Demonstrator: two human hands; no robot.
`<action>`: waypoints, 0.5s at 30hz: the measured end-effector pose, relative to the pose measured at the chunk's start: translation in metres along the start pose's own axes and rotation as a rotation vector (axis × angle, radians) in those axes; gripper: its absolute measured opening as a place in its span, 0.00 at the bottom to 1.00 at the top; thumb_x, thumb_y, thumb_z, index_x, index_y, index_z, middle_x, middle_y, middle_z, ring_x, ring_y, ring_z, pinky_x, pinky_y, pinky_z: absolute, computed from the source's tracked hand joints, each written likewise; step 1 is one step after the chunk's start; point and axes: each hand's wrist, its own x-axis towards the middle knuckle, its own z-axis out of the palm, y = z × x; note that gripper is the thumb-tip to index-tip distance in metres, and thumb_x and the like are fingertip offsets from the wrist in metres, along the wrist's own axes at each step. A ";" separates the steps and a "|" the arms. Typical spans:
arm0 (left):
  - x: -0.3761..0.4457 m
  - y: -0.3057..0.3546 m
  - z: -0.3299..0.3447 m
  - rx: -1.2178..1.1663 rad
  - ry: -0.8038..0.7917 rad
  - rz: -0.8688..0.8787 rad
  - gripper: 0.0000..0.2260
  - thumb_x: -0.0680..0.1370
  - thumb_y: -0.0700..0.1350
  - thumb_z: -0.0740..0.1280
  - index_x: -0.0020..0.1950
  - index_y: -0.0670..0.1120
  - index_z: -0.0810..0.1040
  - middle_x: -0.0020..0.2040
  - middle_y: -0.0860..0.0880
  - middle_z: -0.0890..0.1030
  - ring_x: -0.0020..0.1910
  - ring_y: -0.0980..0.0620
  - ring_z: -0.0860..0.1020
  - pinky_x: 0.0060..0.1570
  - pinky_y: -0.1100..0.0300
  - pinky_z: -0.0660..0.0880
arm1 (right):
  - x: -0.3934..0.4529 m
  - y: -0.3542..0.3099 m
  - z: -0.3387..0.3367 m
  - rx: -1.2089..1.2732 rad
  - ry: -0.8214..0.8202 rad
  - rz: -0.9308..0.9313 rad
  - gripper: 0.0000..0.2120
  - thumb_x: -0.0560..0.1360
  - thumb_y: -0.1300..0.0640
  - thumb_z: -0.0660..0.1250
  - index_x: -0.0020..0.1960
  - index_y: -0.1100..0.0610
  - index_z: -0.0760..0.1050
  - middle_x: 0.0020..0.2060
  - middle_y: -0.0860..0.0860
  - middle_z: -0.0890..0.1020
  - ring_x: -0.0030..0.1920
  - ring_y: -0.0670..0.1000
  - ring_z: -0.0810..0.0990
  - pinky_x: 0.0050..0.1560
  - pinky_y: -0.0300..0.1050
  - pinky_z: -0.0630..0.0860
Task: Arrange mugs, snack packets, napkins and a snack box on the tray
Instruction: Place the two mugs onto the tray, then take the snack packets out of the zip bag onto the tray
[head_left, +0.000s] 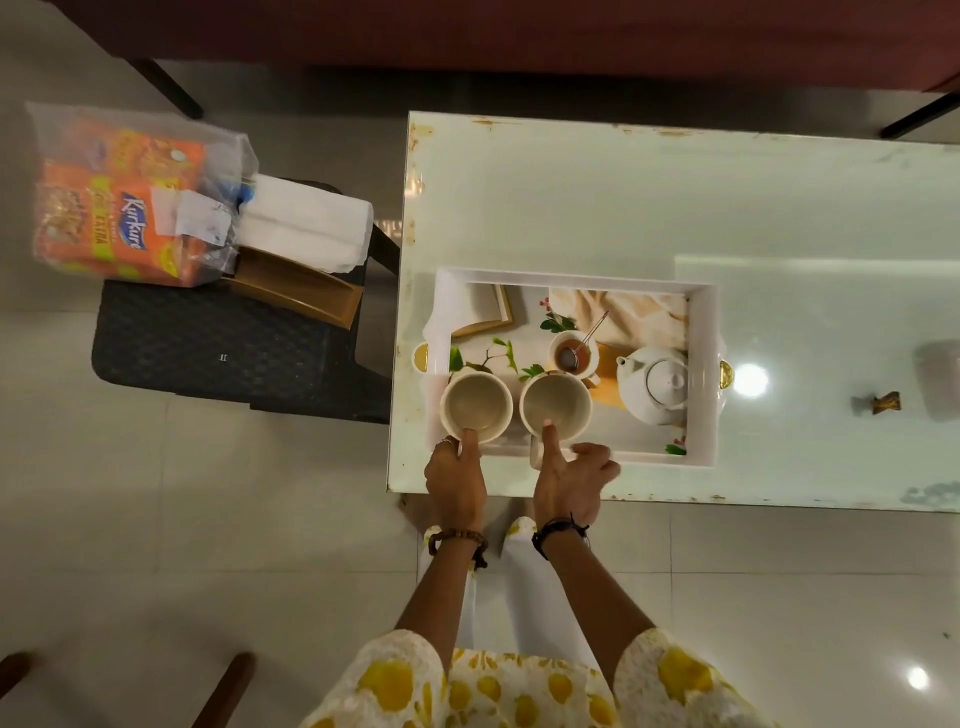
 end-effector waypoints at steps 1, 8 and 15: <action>0.000 0.002 -0.002 0.007 -0.017 0.000 0.16 0.79 0.49 0.61 0.49 0.35 0.76 0.49 0.38 0.80 0.48 0.44 0.78 0.52 0.54 0.73 | -0.001 -0.002 0.000 -0.028 0.076 -0.009 0.25 0.70 0.39 0.66 0.53 0.60 0.67 0.47 0.52 0.66 0.38 0.53 0.70 0.35 0.44 0.67; -0.010 0.036 -0.036 -0.051 0.132 0.102 0.18 0.75 0.46 0.67 0.61 0.40 0.69 0.60 0.41 0.72 0.58 0.43 0.75 0.54 0.52 0.77 | -0.045 -0.048 0.015 0.208 -0.112 -0.464 0.06 0.76 0.54 0.63 0.47 0.54 0.67 0.41 0.50 0.76 0.39 0.49 0.74 0.39 0.42 0.71; 0.033 0.086 -0.110 -0.413 0.055 0.208 0.07 0.80 0.43 0.59 0.53 0.42 0.73 0.49 0.44 0.80 0.48 0.53 0.80 0.49 0.58 0.79 | -0.101 -0.141 0.078 0.320 -0.410 -0.742 0.06 0.75 0.56 0.64 0.50 0.50 0.69 0.44 0.45 0.77 0.43 0.39 0.75 0.43 0.27 0.71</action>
